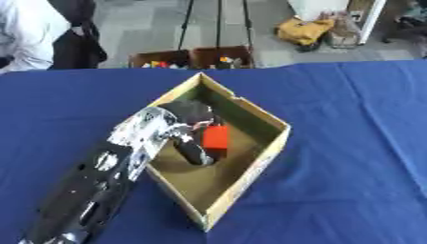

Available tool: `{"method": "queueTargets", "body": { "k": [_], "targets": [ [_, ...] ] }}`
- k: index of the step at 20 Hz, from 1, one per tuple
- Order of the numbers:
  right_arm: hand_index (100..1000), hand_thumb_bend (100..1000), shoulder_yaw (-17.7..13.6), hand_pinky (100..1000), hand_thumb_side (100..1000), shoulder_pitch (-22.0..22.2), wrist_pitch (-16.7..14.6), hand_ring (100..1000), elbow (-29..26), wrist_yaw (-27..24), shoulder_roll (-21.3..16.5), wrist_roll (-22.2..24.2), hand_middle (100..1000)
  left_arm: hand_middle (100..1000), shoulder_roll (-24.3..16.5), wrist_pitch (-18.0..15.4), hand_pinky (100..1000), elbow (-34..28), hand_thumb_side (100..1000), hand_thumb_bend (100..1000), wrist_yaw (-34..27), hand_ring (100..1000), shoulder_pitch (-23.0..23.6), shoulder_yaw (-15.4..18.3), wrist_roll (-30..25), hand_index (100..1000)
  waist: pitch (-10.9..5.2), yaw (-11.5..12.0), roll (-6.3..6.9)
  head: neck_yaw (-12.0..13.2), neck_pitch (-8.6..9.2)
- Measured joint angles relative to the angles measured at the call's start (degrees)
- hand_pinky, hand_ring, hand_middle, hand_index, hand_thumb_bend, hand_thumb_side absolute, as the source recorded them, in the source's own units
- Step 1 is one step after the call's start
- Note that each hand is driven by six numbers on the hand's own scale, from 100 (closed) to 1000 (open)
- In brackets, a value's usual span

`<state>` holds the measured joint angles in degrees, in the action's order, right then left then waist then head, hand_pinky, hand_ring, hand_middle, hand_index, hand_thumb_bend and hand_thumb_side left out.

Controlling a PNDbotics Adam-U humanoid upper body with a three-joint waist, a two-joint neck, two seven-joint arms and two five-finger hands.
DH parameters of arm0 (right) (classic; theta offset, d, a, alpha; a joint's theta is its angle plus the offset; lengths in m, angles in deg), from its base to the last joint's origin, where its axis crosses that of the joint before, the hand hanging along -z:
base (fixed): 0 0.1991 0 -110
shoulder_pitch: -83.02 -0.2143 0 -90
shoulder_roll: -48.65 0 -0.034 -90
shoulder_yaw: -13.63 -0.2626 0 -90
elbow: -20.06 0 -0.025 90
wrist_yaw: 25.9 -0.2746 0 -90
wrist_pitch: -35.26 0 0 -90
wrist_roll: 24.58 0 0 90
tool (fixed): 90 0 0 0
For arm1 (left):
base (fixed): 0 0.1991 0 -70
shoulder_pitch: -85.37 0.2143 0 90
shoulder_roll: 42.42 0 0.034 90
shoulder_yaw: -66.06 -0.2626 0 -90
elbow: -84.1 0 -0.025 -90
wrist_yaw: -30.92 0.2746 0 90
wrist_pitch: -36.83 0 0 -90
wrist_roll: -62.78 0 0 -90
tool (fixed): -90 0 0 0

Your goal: Pick up objects on the table and place them in the box.

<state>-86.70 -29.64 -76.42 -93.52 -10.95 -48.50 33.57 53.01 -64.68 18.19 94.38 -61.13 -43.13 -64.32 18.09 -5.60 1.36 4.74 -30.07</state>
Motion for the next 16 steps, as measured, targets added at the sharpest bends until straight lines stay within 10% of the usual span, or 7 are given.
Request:
{"method": "queueTargets", "body": {
  "k": [2, 3, 9, 16],
  "targets": [
    [799, 100, 0.00, 774, 742, 0.00, 0.01, 718, 0.00, 0.00, 0.20, -0.01, 772, 813, 0.14, -1.06, 666, 0.12, 423, 101, 0.13, 775, -0.19, 0.08, -0.59, 955, 0.00, 0.00, 0.00, 0.00, 0.07],
    [799, 100, 0.00, 774, 741, 0.00, 0.01, 718, 0.00, 0.00, 0.20, -0.01, 772, 870, 0.14, -1.61, 754, 0.12, 498, 290, 0.28, 844, -0.22, 0.20, -0.90, 986, 0.00, 0.02, 0.00, 0.01, 0.17],
    [798, 100, 0.00, 774, 741, 0.02, 0.02, 718, 0.00, 0.00, 0.21, -0.02, 772, 978, 0.12, -3.15, 895, -0.37, 803, 759, 2.03, 958, 0.22, 0.54, -2.00, 1000, 0.00, 0.04, 0.00, 0.01, 0.18],
    [798, 100, -0.03, 774, 741, 0.08, 0.08, 718, 0.00, 0.00, 0.21, -0.09, 772, 953, -1.03, -0.86, 870, -4.54, 966, 920, 3.35, 943, 0.45, 1.76, -2.25, 1000, 0.00, 0.19, 0.00, -0.29, 0.18]
  ]
}}
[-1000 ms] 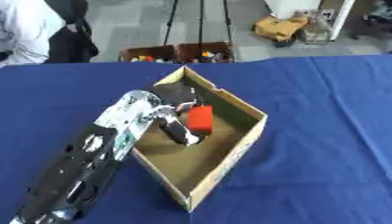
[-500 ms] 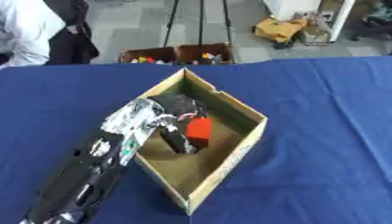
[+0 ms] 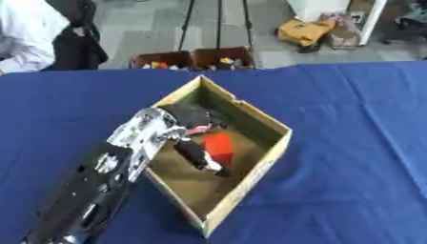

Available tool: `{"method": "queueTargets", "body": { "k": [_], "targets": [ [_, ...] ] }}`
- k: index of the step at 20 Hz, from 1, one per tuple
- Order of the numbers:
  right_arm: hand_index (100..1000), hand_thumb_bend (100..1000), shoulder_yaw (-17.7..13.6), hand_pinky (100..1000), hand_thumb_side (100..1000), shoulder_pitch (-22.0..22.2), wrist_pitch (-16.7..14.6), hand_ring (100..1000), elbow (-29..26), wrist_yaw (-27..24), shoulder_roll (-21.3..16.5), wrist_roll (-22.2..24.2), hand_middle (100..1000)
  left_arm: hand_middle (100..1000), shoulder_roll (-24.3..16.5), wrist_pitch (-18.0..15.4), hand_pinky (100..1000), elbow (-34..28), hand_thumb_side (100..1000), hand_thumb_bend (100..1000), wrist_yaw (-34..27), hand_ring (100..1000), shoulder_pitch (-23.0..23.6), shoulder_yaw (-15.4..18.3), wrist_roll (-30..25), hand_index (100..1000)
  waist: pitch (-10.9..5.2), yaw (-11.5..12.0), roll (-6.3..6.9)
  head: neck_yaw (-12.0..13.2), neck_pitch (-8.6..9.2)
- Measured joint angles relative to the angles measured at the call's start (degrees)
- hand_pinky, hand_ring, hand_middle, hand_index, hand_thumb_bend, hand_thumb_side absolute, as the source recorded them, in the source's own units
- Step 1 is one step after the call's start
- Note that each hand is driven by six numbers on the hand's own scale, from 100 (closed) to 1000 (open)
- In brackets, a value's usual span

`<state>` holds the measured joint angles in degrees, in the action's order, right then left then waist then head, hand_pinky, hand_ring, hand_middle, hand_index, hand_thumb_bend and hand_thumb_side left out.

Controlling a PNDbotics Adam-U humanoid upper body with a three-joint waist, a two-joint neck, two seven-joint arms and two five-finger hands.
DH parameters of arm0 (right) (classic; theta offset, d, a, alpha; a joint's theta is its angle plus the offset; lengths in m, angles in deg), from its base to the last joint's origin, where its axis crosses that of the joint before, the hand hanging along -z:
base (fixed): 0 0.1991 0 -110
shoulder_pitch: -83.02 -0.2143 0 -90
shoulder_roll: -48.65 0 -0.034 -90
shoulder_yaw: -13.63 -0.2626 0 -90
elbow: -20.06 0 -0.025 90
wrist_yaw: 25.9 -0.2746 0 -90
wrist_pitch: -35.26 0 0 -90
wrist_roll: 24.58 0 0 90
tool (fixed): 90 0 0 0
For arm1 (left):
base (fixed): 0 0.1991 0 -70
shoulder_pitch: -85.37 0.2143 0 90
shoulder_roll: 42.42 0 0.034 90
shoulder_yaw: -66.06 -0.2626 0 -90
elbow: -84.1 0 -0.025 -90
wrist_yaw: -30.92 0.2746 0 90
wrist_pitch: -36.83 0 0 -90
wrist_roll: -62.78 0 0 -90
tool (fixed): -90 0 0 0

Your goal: Pick up objects on the table and place them in the box.

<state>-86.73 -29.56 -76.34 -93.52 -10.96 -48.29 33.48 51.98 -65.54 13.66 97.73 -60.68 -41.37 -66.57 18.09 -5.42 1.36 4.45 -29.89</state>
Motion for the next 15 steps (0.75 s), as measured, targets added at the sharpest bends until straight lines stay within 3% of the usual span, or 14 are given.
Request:
{"method": "queueTargets", "body": {
  "k": [8, 9, 11, 12, 13, 15],
  "targets": [
    [798, 100, -0.05, 774, 740, 0.43, 0.11, 718, 0.00, 0.00, 0.00, -0.19, 772, 943, -3.63, 3.13, 860, -9.39, 973, 900, -4.92, 935, -0.57, 2.55, -1.17, 1000, 0.00, 0.27, 0.00, -1.04, -0.06],
    [799, 100, -0.05, 774, 741, 0.43, 0.09, 718, 0.00, 0.00, 0.00, -0.20, 772, 891, -3.64, 3.39, 796, -9.90, 968, 677, -5.28, 886, -0.57, 2.59, -1.43, 977, 0.00, 0.28, 0.00, -1.05, -0.07],
    [799, 100, -0.18, 774, 742, 0.67, 0.10, 718, 0.00, 0.00, 0.00, -0.28, 772, 882, -3.78, 3.95, 782, -10.82, 958, 638, -5.94, 877, -0.91, 2.95, -1.60, 971, -0.01, 0.72, 0.00, -1.38, -0.28],
    [799, 100, -0.21, 774, 743, 0.94, 0.15, 719, 0.00, 0.00, 0.00, -0.35, 771, 843, -4.23, 4.43, 737, -11.50, 910, 539, -6.41, 845, -1.62, 3.56, -1.37, 948, -0.01, 1.07, 0.00, -1.66, -0.34],
    [799, 100, -0.23, 774, 743, 1.00, 0.18, 719, 0.00, 0.01, 0.00, -0.45, 771, 806, -4.77, 5.02, 695, -12.44, 859, 507, -6.98, 816, -2.62, 4.44, -0.94, 937, -0.01, 1.30, -0.02, -1.93, -0.37],
    [799, 100, -0.46, 774, 744, 1.01, 0.20, 719, 0.00, 0.04, 0.00, -0.70, 771, 779, -5.39, 6.48, 657, -14.94, 828, 496, -8.41, 793, -5.01, 6.74, 0.36, 929, -0.01, 1.79, -0.02, -2.49, -0.39]
  ]
}}
